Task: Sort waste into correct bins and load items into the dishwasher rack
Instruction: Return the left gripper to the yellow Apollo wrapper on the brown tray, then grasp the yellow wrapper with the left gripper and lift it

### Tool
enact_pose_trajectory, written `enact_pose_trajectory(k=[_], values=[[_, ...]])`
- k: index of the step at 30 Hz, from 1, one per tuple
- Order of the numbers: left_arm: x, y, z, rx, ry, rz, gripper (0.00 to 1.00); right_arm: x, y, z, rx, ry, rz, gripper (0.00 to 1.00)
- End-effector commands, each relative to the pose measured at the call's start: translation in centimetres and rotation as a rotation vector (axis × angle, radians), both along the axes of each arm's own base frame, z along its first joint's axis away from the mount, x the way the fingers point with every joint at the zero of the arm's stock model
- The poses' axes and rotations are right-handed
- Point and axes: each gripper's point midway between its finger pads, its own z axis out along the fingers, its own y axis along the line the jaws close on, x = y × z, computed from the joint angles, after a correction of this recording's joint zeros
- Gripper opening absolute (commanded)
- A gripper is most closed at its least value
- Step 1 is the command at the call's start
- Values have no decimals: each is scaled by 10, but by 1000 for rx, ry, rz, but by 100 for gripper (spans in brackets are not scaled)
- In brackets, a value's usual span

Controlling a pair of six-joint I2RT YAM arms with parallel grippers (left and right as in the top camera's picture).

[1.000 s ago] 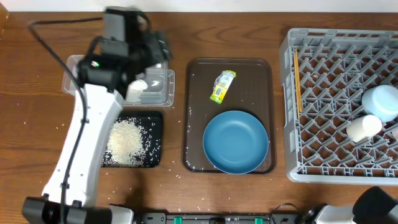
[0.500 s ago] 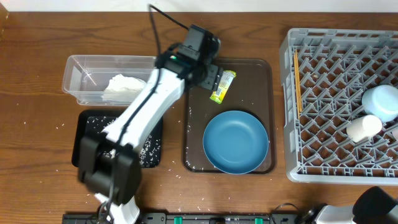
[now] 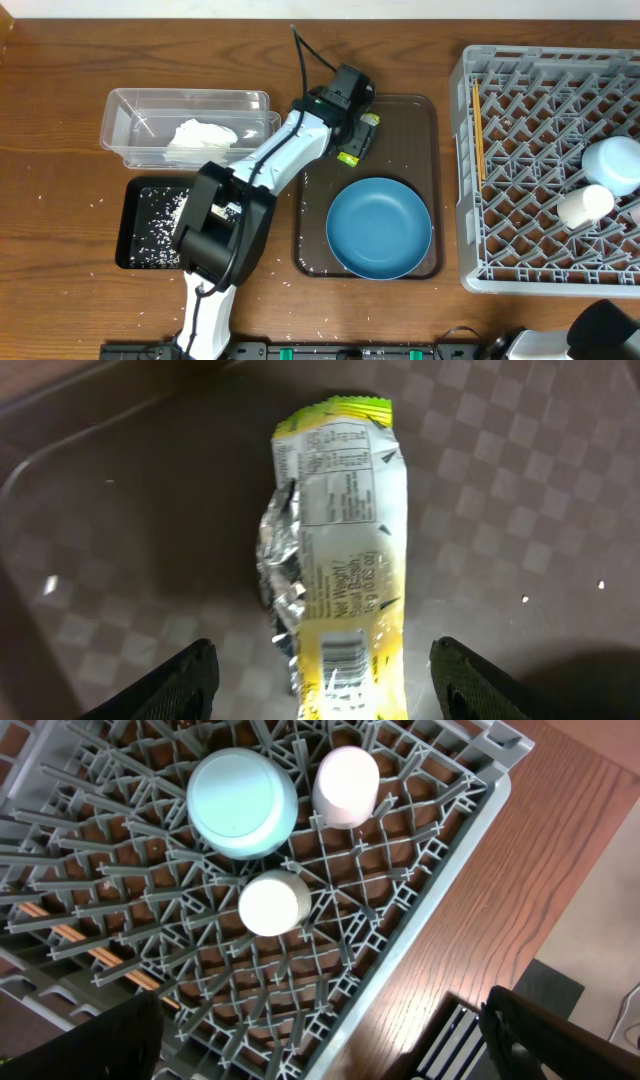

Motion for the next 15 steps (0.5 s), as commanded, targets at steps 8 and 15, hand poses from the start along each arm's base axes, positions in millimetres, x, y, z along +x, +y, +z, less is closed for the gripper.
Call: enact_pose_trajectory(k=[8,15], values=[[-5,0,-43,52,54,-19,56,-2,-2,0,5,-3,-21,99],[5,-5,-22,21,1,-17,24,-2,-2,0,5,-3,-21,99]])
